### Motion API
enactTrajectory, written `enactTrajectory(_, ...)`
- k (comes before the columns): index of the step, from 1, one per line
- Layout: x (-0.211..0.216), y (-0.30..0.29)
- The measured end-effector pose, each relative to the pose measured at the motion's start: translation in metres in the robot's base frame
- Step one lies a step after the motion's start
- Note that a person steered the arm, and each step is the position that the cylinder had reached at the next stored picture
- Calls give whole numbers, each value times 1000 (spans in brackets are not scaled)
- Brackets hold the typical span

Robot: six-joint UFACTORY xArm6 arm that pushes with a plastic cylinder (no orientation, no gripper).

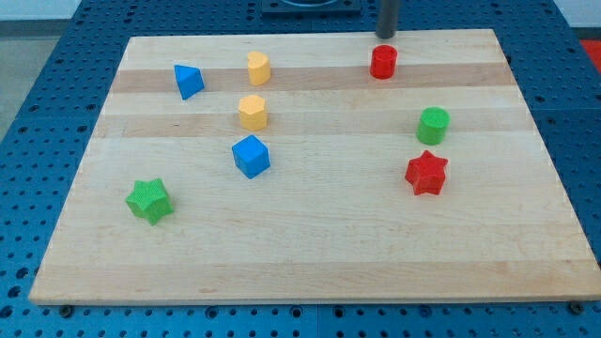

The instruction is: Move your arm towards the triangle

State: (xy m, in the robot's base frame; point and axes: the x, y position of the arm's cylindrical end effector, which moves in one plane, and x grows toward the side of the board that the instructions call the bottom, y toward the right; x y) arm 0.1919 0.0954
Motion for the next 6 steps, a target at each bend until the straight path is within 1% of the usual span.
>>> enactTrajectory(1,2,-53)
enactTrajectory(2,0,-135)
enactTrajectory(3,0,-171)
enactTrajectory(4,5,-189)
enactTrajectory(5,41,-255)
enactTrajectory(6,46,-259)
